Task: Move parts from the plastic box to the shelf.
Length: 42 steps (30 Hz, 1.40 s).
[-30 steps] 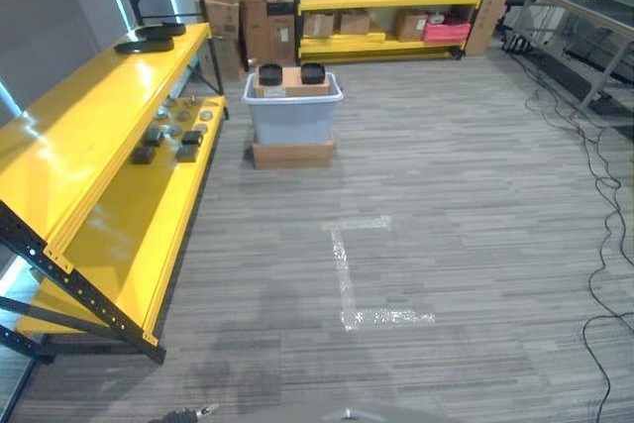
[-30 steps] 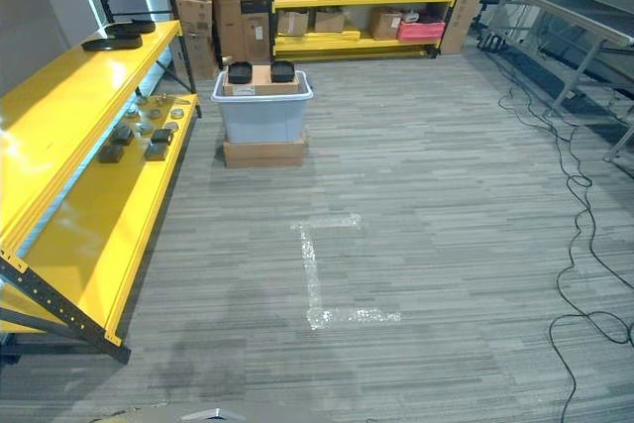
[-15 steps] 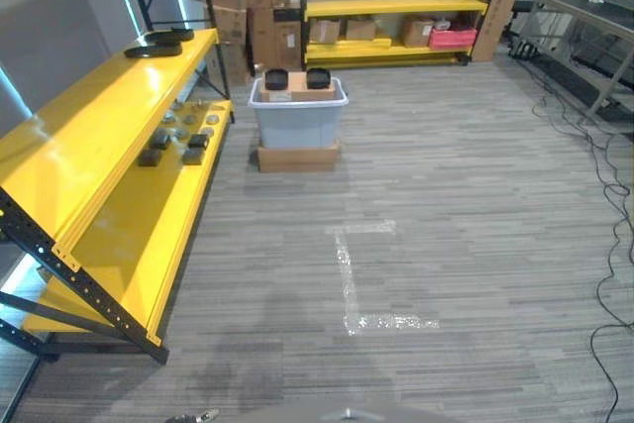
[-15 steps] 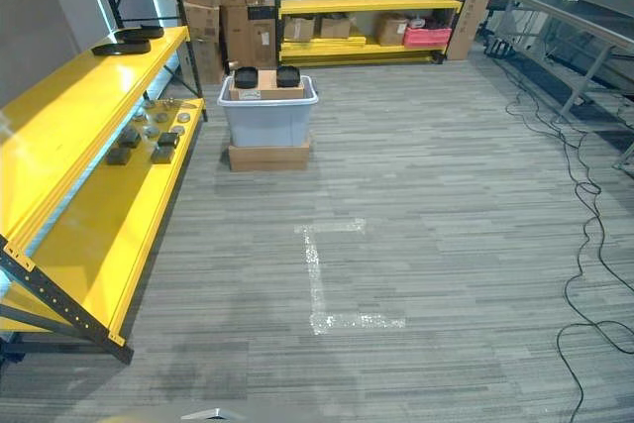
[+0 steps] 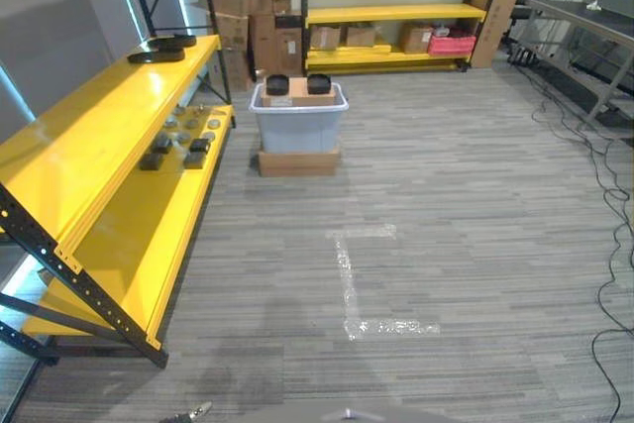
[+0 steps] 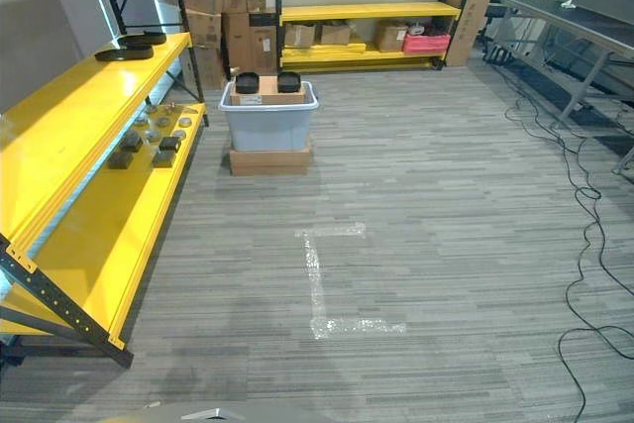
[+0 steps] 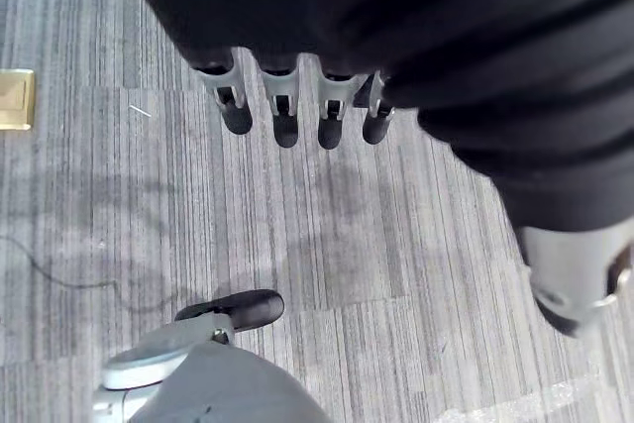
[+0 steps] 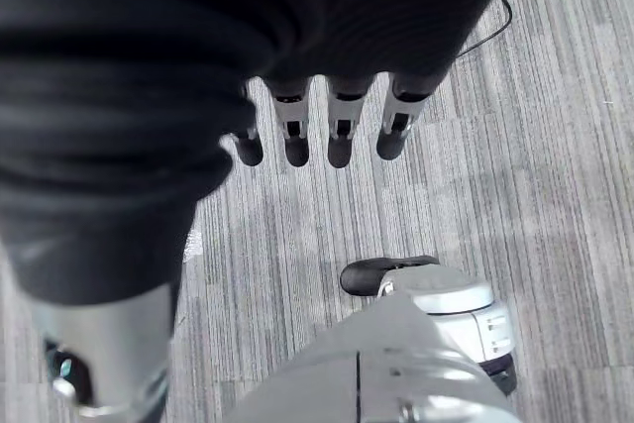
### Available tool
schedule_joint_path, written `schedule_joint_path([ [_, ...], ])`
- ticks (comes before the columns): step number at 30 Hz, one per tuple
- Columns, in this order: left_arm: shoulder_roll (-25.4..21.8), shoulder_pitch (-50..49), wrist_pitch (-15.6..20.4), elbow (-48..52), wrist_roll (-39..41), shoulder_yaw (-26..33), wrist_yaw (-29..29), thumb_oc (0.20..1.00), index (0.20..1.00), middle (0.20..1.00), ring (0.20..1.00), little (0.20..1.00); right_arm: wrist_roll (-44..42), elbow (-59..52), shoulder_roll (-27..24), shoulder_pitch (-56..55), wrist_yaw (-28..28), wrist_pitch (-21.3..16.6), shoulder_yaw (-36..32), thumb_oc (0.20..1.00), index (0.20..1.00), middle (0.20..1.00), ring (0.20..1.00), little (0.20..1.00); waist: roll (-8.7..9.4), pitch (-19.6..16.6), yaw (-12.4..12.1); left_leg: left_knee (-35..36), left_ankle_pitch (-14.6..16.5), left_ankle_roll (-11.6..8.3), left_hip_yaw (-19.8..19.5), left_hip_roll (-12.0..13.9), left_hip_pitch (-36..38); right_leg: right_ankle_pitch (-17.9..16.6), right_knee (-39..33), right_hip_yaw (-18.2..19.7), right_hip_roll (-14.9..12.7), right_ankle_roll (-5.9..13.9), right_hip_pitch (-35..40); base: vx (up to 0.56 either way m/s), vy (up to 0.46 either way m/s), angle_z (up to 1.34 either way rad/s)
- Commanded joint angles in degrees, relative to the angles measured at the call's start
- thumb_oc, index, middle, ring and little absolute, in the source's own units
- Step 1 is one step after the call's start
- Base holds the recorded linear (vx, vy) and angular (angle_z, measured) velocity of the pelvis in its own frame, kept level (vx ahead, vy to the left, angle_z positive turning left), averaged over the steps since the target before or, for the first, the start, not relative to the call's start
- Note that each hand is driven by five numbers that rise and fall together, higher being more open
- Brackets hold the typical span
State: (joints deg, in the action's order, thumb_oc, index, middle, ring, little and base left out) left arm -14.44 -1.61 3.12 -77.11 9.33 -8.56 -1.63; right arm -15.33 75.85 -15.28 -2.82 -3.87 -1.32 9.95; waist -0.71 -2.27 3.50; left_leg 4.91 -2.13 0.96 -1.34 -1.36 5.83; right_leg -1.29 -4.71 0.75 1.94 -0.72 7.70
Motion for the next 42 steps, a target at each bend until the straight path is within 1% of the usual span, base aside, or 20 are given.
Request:
schedule_joint_path([
  [1, 0.25, 5.46, 5.91, 7.79, 10.28, 2.44, 4.23, 1.000, 1.000, 1.000, 1.000, 1.000, -1.07, -3.00, -1.15, 3.39, 4.16, -4.47, -1.78, 1.000, 1.000, 1.000, 1.000, 1.000, 1.54, 1.88, -0.09, 0.09, 6.95, -1.41, -1.59, 2.33, 2.10, 3.36, -0.25, 4.16, -5.22, 6.57, -0.28, -0.02, 0.047, 0.00],
  [2, 0.03, 5.99, 8.44, 18.93, 13.86, 1.61, 5.89, 1.000, 1.000, 1.000, 1.000, 1.000, -1.35, -10.68, -2.73, 4.62, 6.60, -6.90, -1.94, 1.000, 1.000, 1.000, 1.000, 1.000, 1.43, 2.35, -0.10, 0.09, 6.80, -1.30, -1.71, 2.20, 1.88, 3.17, -0.16, 4.14, -5.38, 6.68, -0.50, -0.02, 0.032, 0.00],
  [4, 0.03, 5.91, 8.38, 19.03, 13.85, 1.60, 5.93, 1.000, 1.000, 1.000, 1.000, 1.000, -1.34, -10.75, -2.73, 4.56, 6.62, -6.86, -1.95, 1.000, 1.000, 1.000, 1.000, 1.000, 1.42, 2.38, -0.10, 0.09, 6.82, -1.30, -1.71, 2.20, 1.94, 3.19, -0.16, 4.13, -5.38, 6.68, -0.43, 0.00, 0.000, 0.00],
  [5, -0.30, 5.98, 9.29, 23.95, 14.92, 1.09, 6.38, 1.000, 1.000, 1.000, 1.000, 1.000, -0.69, -15.34, -3.80, 5.03, 7.62, -8.07, -1.66, 1.000, 1.000, 1.000, 1.000, 1.000, 1.38, 2.66, -0.14, 0.09, 6.73, -1.24, -1.70, 2.17, 1.81, 3.11, -0.07, 4.21, -5.44, 6.74, -0.64, 0.00, 0.000, 0.00],
  [6, -1.65, 6.23, 11.17, 35.11, 15.71, 0.61, 7.73, 1.000, 1.000, 1.000, 1.000, 1.000, 1.85, -24.26, -6.35, 5.84, 9.65, -9.76, -1.33, 1.000, 1.000, 1.000, 1.000, 1.000, 1.41, 3.14, -0.27, 0.09, 6.73, -1.12, -1.63, 2.14, 1.75, 3.05, 0.04, 4.36, -5.55, 6.86, -0.80, 0.00, 0.000, 0.00],
  [8, -3.74, 6.42, 12.31, 45.86, 14.29, 0.70, 8.72, 1.000, 1.000, 1.000, 1.000, 1.000, 5.63, -35.11, -9.31, 6.22, 11.85, -10.52, -2.28, 1.000, 1.000, 1.000, 1.000, 1.000, 1.49, 3.45, -0.30, 0.09, 6.93, -0.97, -1.61, 2.05, 1.79, 3.11, 0.10, 4.49, -5.66, 6.90, -0.82, 0.00, 0.000, 0.00],
  [9, -6.05, 6.43, 13.29, 53.92, 10.63, 1.96, 9.84, 1.000, 1.000, 1.000, 1.000, 1.000, 10.39, -47.48, -12.08, 5.43, 12.82, -11.41, -4.50, 1.000, 1.000, 1.000, 1.000, 1.000, 1.64, 3.60, -0.23, 0.09, 6.72, -0.82, -1.40, 1.94, 1.45, 2.77, 0.22, 4.77, -5.85, 6.98, -1.34, 0.00, 0.000, 0.00],
  [10, -6.04, 6.37, 13.23, 54.01, 10.59, 1.93, 9.87, 1.000, 1.000, 1.000, 1.000, 1.000, 10.44, -47.66, -12.07, 5.28, 12.81, -11.29, -4.57, 1.000, 1.000, 1.000, 1.000, 1.000, 1.64, 3.56, -0.28, 0.09, 6.72, -0.82, -1.38, 1.94, 1.44, 2.78, 0.24, 4.79, -5.85, 6.98, -1.37, 0.04, 0.038, -0.01],
  [11, -8.11, 7.00, 13.70, 60.59, 5.76, 3.01, 11.38, 1.000, 1.000, 1.000, 1.000, 1.000, 13.36, -55.48, -13.09, 4.29, 14.07, -12.73, -7.36, 1.000, 1.000, 1.000, 1.000, 1.000, 1.70, 3.77, -0.18, 0.09, 6.91, -0.57, -1.25, 1.89, 1.34, 2.84, 0.25, 5.09, -5.98, 7.07, -1.51, 0.06, 0.031, -0.02],
  [16, -9.45, 6.28, 14.24, 71.03, 5.03, 4.99, 10.58, 1.000, 1.000, 1.000, 1.000, 1.000, 16.93, -68.85, -12.74, 1.57, 14.50, -14.86, -12.05, 1.000, 1.000, 1.000, 1.000, 1.000, 1.75, 4.63, 0.07, 0.09, 7.00, -0.17, -1.02, 1.78, 0.83, 3.07, 0.59, 5.39, -6.19, 7.18, -2.24, 0.04, 0.026, -0.05],
  [20, -10.81, 5.69, 13.88, 75.98, 3.72, 5.72, 9.02, 1.000, 1.000, 1.000, 1.000, 1.000, 16.87, -72.71, -11.74, 1.58, 13.33, -15.33, -11.91, 1.000, 1.000, 1.000, 1.000, 1.000, 1.70, 5.42, 0.01, 0.09, 7.05, 0.37, -0.12, 1.52, -0.14, 3.18, 1.74, 6.15, -6.30, 7.46, -3.99, 0.00, 0.033, -0.05],
  [24, -10.70, 5.12, 13.57, 76.96, 3.74, 6.00, 8.14, 1.000, 1.000, 1.000, 1.000, 1.000, 16.29, -72.70, -11.55, 1.65, 11.67, -14.91, -10.97, 1.000, 1.000, 1.000, 1.000, 1.000, 1.74, 5.56, -0.19, -0.28, 7.78, 0.97, 0.10, 1.10, 0.39, 3.59, 2.67, 6.94, -6.50, 7.58, -3.98, 0.06, 0.028, -0.15],
  [28, -10.16, 5.57, 12.90, 77.15, 4.81, 4.59, 7.26, 1.000, 1.000, 1.000, 1.000, 1.000, 15.54, -72.03, -11.98, 2.11, 10.81, -14.21, -10.43, 1.000, 1.000, 1.000, 1.000, 1.000, 1.48, 6.55, 0.12, -2.34, 8.83, 1.86, -0.39, 0.50, -0.37, 4.77, 7.03, 7.86, -6.84, 7.95, -5.81, 0.02, 0.063, -0.09],
  [31, -10.32, 5.36, 12.46, 77.53, 5.14, 3.81, 6.21, 1.000, 1.000, 1.000, 1.000, 1.000, 15.10, -72.18, -11.86, 1.77, 10.43, -14.03, -10.92, 1.000, 1.000, 1.000, 1.000, 1.000, 0.86, 7.26, 0.64, -3.30, 9.72, 3.11, -1.25, -0.51, -0.38, 5.12, 12.30, 8.25, -7.12, 8.66, -8.17, 0.03, 0.125, 0.00],
  [33, -10.50, 5.44, 12.02, 78.08, 5.13, 3.13, 5.83, 1.000, 1.000, 1.000, 1.000, 1.000, 15.16, -72.48, -11.68, 2.34, 10.22, -13.83, -10.61, 1.000, 1.000, 1.000, 1.000, 1.000, 0.92, 9.01, 1.64, -3.46, 9.81, 4.10, -1.93, -1.45, 0.06, 1.12, 19.51, 9.60, -6.97, 9.88, -11.91, -0.01, 0.125, 0.01],
  [35, -10.85, 5.60, 11.62, 78.09, 5.33, 2.71, 5.79, 1.000, 1.000, 1.000, 1.000, 1.000, 15.00, -72.75, -11.34, 3.40, 10.26, -13.73, -9.65, 1.000, 1.000, 1.000, 1.000, 1.000, 0.67, 11.38, 2.46, -3.70, 10.10, 4.90, -2.46, -1.33, 0.37, -1.02, 27.79, 11.09, -5.52, 9.39, -16.08, -0.02, 0.107, 0.14],
  [37, -10.94, 6.15, 11.50, 77.53, 4.58, 2.34, 5.98, 1.000, 1.000, 1.000, 1.000, 1.000, 15.22, -72.41, -10.91, 4.52, 10.04, -13.81, -7.98, 1.000, 1.000, 1.000, 1.000, 1.000, -0.02, 12.19, 2.43, -3.73, 10.13, 4.78, -1.74, -0.73, 0.38, -0.16, 30.55, 8.80, -5.37, 9.52, -19.06, 0.09, 0.075, 0.28],
  [39, -10.63, 6.03, 11.45, 77.50, 4.14, 2.34, 6.05, 1.000, 1.000, 1.000, 1.000, 1.000, 15.51, -72.72, -11.12, 4.18, 9.66, -13.72, -7.62, 1.000, 1.000, 1.000, 1.000, 1.000, -0.26, 11.14, 2.96, -1.79, 10.47, 4.22, -1.35, -0.56, 2.02, 3.34, 24.42, 6.25, -3.96, 8.82, -18.84, 0.30, -0.011, -0.12],
  [40, -10.53, 5.80, 11.44, 77.72, 4.46, 2.35, 5.77, 1.000, 1.000, 1.000, 1.000, 1.000, 15.30, -72.54, -11.38, 3.92, 9.81, -13.84, -7.70, 1.000, 1.000, 1.000, 1.000, 1.000, -0.26, 10.71, 3.33, -0.74, 10.68, 3.97, -1.55, -0.56, 2.91, 3.60, 19.98, 5.81, -2.80, 8.57, -18.49, 0.34, -0.079, -0.33],
  [42, -10.44, 5.69, 11.37, 78.09, 4.44, 2.27, 5.71, 1.000, 1.000, 1.000, 1.000, 1.000, 14.92, -72.17, -11.83, 3.92, 9.97, -14.03, -7.57, 1.000, 1.000, 1.000, 1.000, 1.000, 0.09, 10.25, 4.24, 0.09, 11.90, 3.49, -1.88, -0.39, 4.34, 1.38, 11.57, 5.51, -0.35, 8.43, -19.80, 0.40, -0.156, -0.17],
])
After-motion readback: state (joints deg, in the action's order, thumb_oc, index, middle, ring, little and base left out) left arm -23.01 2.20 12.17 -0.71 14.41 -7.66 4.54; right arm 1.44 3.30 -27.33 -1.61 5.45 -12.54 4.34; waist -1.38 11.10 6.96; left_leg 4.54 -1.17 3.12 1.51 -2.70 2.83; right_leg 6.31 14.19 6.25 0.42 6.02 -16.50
